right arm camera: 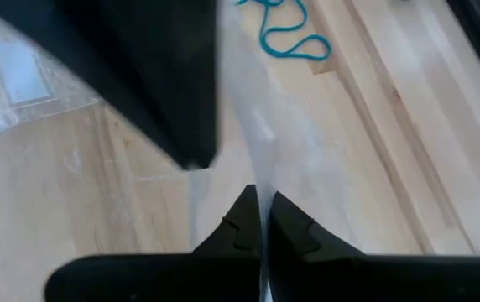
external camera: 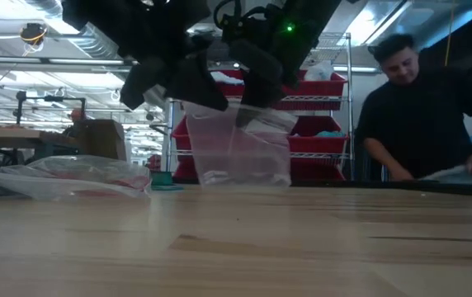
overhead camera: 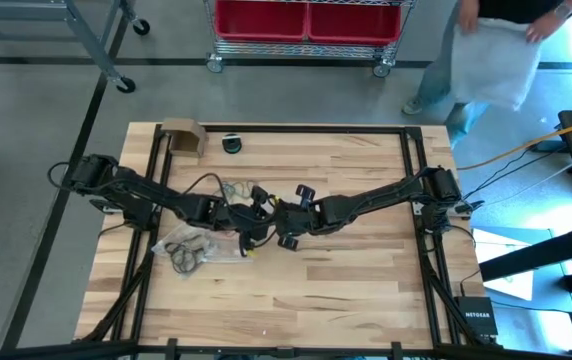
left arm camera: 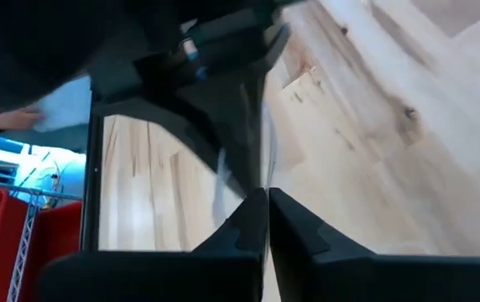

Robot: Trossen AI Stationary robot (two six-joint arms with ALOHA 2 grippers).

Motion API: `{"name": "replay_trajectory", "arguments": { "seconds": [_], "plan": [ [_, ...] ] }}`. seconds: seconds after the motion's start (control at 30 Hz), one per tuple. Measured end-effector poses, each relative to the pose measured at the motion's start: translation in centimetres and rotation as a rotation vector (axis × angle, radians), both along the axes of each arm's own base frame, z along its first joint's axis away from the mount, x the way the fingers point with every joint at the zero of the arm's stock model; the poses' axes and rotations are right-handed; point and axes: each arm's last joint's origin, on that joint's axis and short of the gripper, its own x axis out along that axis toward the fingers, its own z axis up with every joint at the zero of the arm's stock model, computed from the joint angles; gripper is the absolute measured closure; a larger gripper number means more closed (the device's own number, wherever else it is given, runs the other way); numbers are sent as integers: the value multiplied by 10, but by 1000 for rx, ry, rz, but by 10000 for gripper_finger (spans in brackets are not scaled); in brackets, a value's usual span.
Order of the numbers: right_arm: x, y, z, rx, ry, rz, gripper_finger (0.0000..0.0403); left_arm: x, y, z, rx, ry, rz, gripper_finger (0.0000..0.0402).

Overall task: Sort rubber bands
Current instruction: Put the blue rubber band into the transparent zip bag

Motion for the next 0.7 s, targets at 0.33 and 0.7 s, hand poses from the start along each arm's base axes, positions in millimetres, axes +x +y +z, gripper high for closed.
{"name": "replay_trajectory", "arguments": {
  "seconds": [0.33,0.7],
  "plan": [
    [0,-4,1,-62,-11,-41,403,-5,-24,0,-103,-28,-13,401],
    [1,-5,2,-110,-25,-59,403,-9,-43,-1,-247,-28,-73,401]
  ]
}}
